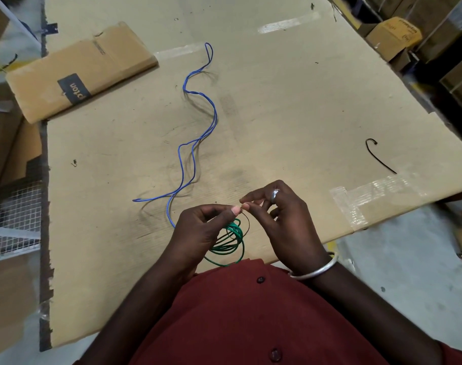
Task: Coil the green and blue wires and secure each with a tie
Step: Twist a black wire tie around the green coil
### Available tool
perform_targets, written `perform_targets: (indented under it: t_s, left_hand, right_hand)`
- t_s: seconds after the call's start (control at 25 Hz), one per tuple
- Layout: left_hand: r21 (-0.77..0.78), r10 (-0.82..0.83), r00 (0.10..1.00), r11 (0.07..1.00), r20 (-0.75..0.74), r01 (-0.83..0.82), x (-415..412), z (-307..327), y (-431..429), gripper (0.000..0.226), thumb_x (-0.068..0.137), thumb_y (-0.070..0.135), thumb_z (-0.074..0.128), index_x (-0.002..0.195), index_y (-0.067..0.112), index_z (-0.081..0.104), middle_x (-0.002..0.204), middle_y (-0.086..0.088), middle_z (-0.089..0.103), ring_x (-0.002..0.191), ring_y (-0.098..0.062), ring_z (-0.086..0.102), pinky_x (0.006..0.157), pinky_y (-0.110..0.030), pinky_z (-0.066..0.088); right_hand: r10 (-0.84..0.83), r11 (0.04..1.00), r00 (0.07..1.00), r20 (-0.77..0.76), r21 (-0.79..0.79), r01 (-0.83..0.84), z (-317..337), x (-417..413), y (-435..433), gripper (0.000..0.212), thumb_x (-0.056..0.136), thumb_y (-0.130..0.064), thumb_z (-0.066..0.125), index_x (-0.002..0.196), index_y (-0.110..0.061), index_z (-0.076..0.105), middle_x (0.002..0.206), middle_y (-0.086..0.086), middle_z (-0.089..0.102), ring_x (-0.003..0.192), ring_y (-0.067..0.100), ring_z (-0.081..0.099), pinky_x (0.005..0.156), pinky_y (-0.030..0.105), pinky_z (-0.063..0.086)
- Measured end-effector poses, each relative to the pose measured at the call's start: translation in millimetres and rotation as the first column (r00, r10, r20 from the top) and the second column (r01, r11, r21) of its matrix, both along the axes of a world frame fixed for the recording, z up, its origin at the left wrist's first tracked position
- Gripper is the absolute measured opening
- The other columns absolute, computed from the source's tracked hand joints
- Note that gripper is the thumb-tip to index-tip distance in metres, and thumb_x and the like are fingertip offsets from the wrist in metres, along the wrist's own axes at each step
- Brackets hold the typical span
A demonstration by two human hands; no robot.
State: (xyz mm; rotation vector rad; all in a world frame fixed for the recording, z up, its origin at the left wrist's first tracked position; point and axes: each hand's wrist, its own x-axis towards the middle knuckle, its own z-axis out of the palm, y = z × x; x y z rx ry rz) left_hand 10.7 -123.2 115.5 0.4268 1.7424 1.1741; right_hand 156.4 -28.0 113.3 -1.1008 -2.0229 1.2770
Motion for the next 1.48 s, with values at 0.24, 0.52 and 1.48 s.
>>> perform_targets:
  t_s: [0.24,0.52,1.48]
  left_hand:
    - [0.017,0.044,0.999,0.999,0.003,-0.044,-1,-5,2,0.018,0.088,0.023,0.078,0.09,0.006,0.08,0.044,0.015,0.051,0.043,0.0,0.035,0.051,-0.025,0.028]
    - [0.07,0.21,0.94,0.969,0.27,-0.236,-12,-12,0,0.013,0.092,0.018,0.071,0.082,0.011,0.078,0.058,0.006,0.051,0.046,-0.007,0.02,0.045,-0.023,0.018]
    - [0.083,0.255,0.658,0.895,0.709,-0.437,-14,-39,82,0.026,0.096,0.04,0.067,0.079,0.02,0.063,0.069,0.005,0.056,0.031,-0.003,0.025,0.031,-0.015,0.017]
  right_hand:
    - [0.022,0.995,1.0,0.017,0.094,-0.023,-4,-3,-5,0.005,0.099,-0.014,0.065,0.095,-0.016,0.067,0.095,-0.002,0.06,0.085,0.008,0.059,0.073,0.016,0.043]
    - [-0.332,0.74,0.913,-0.239,-0.666,0.095,1,1,12,0.018,0.108,-0.013,0.046,0.092,-0.015,0.053,0.106,0.01,0.075,0.061,0.003,0.065,0.053,0.019,0.045]
    - [-0.282,0.653,0.959,-0.029,-0.738,0.17,-26,-7,8,0.048,0.084,-0.019,0.083,0.125,-0.005,0.063,0.092,0.01,0.079,0.075,0.013,0.075,0.061,0.024,0.057]
